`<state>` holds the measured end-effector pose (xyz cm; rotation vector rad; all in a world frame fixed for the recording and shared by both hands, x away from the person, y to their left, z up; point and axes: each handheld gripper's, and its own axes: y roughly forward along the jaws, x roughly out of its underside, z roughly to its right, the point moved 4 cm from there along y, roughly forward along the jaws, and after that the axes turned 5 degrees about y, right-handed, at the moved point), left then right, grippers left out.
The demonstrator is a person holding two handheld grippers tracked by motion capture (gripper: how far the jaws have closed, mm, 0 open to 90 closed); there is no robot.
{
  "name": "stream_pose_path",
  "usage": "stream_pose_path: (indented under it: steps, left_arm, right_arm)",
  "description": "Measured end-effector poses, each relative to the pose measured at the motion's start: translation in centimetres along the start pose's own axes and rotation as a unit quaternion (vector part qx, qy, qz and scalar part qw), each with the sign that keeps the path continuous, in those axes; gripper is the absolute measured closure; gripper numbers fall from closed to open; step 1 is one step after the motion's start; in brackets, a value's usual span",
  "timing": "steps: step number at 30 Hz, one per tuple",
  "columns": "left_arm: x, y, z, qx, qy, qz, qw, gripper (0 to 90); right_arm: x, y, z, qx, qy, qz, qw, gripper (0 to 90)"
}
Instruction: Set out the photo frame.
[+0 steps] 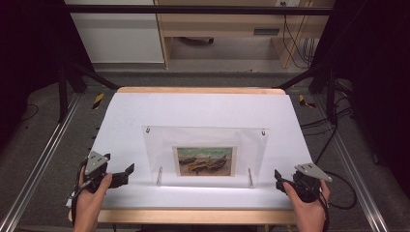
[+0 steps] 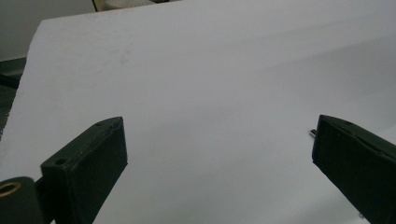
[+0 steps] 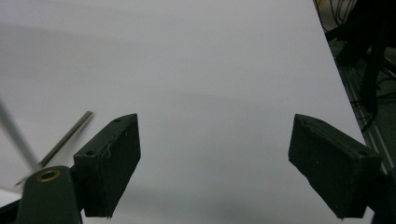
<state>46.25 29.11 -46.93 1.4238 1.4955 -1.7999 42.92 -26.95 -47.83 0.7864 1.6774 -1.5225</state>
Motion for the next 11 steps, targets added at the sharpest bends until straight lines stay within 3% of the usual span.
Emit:
stream_pose_path:
  steps: [4, 6, 11]
  left_arm:
    - [-0.2, 1.4, -0.8, -0.003, 0.004, -0.006, 1.0, 3.2]
    - [-0.2, 1.9, -1.0, 0.001, -0.001, -0.005, 1.0, 3.3]
    - [-0.1, 1.5, -1.2, 0.011, -0.01, -0.005, 0.9999, 4.2]
  right_arm:
    - [-0.9, 2.0, 0.6, 0.015, 0.007, -0.009, 0.9998, 16.7]
    - [-1.1, 2.5, 0.7, 0.012, 0.015, -0.005, 0.9998, 17.2]
    - [-1.1, 2.2, 0.4, 0.005, 0.009, 0.006, 0.9999, 22.5]
